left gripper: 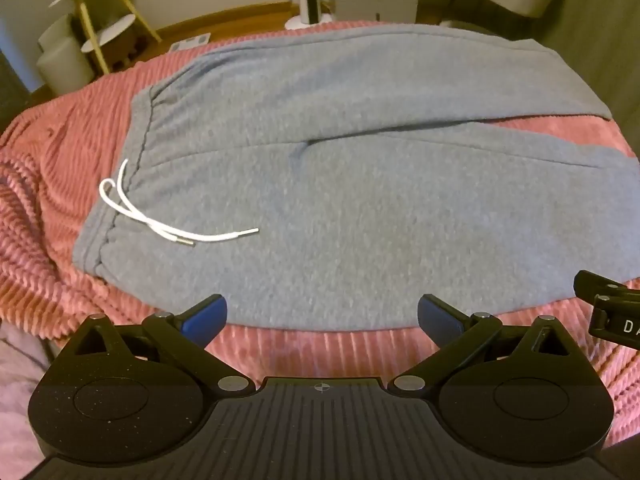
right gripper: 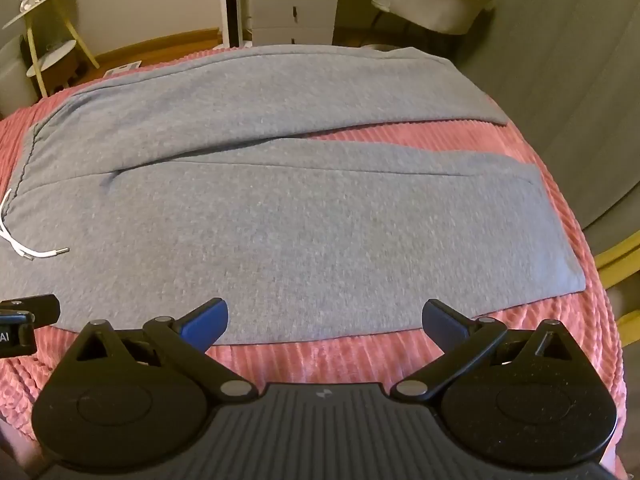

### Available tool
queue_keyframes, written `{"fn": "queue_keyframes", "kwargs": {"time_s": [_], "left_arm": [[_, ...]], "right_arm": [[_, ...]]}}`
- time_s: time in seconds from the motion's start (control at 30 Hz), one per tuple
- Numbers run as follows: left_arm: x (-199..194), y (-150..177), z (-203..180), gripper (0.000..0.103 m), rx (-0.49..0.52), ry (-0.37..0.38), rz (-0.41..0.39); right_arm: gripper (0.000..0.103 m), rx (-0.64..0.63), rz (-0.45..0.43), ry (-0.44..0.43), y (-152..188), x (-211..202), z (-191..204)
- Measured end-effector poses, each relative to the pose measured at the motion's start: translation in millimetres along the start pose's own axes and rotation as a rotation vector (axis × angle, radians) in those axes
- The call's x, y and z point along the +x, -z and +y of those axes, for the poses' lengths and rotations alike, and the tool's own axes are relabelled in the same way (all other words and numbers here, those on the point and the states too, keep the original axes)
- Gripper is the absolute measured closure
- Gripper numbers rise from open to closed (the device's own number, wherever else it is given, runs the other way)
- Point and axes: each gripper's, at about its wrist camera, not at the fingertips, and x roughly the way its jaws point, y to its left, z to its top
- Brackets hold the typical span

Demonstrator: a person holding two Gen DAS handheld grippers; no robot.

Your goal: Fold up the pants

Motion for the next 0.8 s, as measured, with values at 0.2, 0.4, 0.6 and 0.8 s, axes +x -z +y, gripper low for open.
{"fn": "queue_keyframes", "kwargs": {"time_s": [0.2, 0.4, 0.6, 0.8], "left_arm": [[1.7, -1.2, 1.5, 0.0, -0.002, -0.001, 0.006], [5.5, -1.2, 0.8, 0.0, 0.001, -0.002, 0.009], [8.9, -1.3, -1.7, 0.0, 0.007, -0.001, 0.015], [11.0, -1.6, -1.7, 0.0, 0.01, 0.001, 0.017]], "right_arm": [[0.0, 0.002, 0.003, 0.004, -0.1, 0.2, 1.1], [0.0, 0.01, 0.008, 0.001, -1.0, 1.7, -1.6], [0.0, 0.013, 0.008, 0.001, -0.4, 3.7, -2.3], [0.0, 0.014, 0.01, 0.003, -0.7, 4.8, -2.4]]}}
